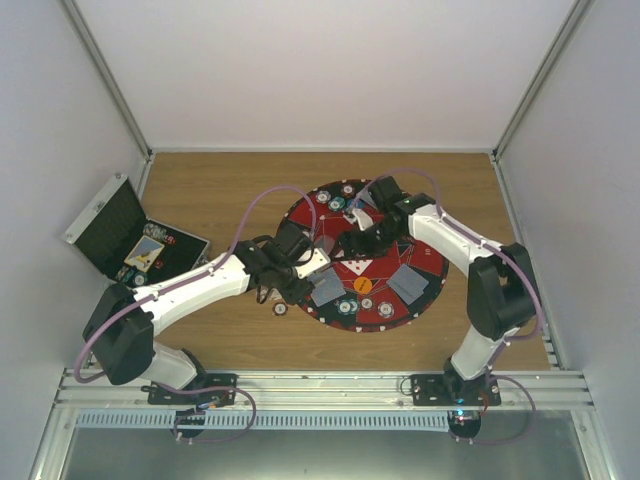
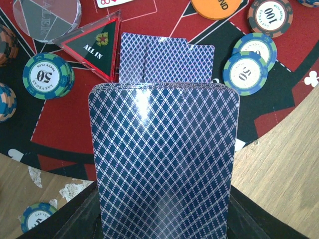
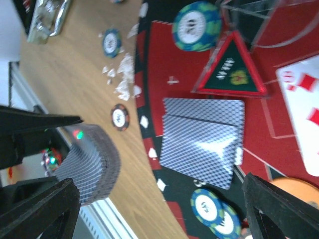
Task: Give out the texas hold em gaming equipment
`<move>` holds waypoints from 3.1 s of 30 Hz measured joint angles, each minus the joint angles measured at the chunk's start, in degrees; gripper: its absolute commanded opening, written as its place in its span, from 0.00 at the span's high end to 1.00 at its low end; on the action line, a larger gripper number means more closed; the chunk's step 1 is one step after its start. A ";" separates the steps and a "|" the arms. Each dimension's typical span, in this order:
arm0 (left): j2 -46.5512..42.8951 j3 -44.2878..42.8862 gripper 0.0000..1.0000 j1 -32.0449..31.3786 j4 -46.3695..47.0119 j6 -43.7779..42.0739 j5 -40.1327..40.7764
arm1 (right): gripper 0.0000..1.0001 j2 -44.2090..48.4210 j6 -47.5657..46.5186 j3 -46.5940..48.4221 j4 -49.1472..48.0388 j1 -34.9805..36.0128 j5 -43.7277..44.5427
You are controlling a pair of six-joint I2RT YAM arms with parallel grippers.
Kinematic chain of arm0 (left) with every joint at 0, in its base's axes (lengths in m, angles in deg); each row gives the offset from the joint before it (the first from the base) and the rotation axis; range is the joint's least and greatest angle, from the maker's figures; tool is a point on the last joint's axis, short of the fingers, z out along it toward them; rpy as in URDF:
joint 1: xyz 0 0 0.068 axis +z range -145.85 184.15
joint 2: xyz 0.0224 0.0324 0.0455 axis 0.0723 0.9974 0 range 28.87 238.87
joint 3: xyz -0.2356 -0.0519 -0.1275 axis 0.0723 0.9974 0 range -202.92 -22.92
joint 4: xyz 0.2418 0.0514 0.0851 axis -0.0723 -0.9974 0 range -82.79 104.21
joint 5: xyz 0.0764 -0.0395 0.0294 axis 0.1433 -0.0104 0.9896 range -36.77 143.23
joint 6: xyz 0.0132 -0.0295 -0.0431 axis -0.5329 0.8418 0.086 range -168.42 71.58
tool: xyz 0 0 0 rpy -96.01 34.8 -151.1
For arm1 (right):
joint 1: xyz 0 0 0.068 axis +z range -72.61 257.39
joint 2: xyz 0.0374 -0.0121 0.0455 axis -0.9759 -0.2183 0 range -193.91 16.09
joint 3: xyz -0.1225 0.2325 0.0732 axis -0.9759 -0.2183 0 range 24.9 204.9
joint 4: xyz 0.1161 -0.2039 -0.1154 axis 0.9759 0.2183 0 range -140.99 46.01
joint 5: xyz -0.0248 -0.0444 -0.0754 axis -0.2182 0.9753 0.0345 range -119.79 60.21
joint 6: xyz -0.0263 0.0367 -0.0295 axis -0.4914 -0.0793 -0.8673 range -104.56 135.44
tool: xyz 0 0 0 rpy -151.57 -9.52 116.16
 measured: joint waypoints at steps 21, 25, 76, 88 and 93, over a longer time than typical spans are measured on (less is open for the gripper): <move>0.00 0.00 0.46 -0.26 0.04 -0.02 0.00 | 0.20 -7.89 -6.38 2.47 -0.13 5.97 -5.81; 0.00 0.00 0.46 -0.26 0.02 0.00 -0.02 | 0.27 -7.89 -6.25 2.62 0.46 6.16 -3.23; -0.02 0.00 0.46 -0.31 0.02 0.02 0.61 | 0.85 -6.16 -7.50 3.56 1.99 5.11 -6.99; -0.15 0.02 0.46 -0.35 -0.13 0.02 0.83 | 0.99 -6.10 -6.69 2.82 1.90 4.94 -10.25; -0.20 0.02 0.46 -0.35 0.48 0.02 0.92 | 1.00 -4.74 -4.61 2.73 1.95 4.28 -9.11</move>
